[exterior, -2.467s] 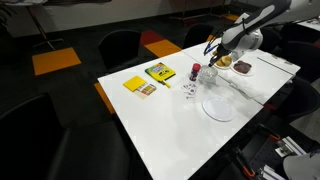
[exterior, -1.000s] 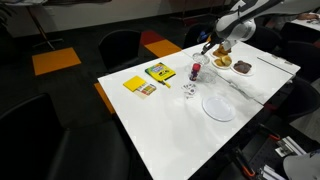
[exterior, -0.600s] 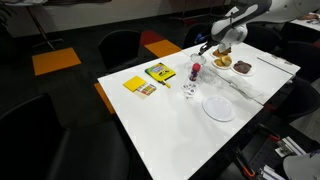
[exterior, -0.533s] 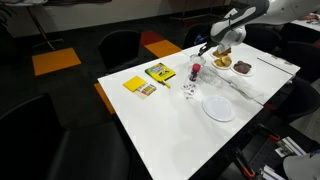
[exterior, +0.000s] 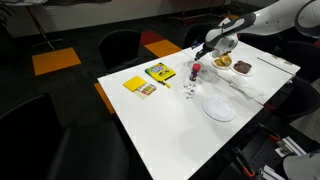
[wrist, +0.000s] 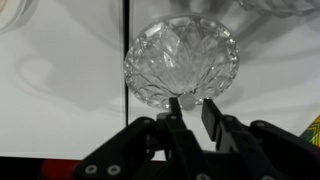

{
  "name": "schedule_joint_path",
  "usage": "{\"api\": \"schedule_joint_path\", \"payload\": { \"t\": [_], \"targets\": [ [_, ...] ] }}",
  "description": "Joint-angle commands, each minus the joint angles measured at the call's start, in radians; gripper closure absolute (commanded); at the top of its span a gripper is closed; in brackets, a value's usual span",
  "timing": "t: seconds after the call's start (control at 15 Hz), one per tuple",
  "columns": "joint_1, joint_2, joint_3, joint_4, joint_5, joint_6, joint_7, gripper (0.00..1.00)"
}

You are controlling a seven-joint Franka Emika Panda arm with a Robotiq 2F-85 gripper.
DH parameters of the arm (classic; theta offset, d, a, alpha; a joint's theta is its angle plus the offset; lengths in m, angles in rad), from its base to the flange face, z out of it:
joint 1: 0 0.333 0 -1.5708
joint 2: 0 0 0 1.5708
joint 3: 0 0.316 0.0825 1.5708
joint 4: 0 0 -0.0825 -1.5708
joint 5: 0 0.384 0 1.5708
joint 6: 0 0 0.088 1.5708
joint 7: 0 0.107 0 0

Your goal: Remove the lid from the glass container and put one sachet in the container.

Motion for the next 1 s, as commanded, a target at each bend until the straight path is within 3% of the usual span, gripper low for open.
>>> {"api": "schedule_joint_path", "payload": {
  "t": [0.0, 0.27, 0.4, 0.67, 0.93],
  "targets": [
    [-0.008, 0.044, 0.020, 0.102, -0.007, -0.092, -0.004, 0.38],
    [0.016, 0.013, 0.005, 0.129, -0.011, -0.167, 0.003, 0.09],
    [0.029, -0.011, 0.000, 0.141, -0.010, -0.244, 0.009, 0.00],
    [0.059, -0.098, -0.006, 0.106, 0.004, -0.380, 0.011, 0.00],
    [0.088, -0.225, -0.005, -0.007, 0.016, -0.386, -0.007, 0.00]
  ]
}}
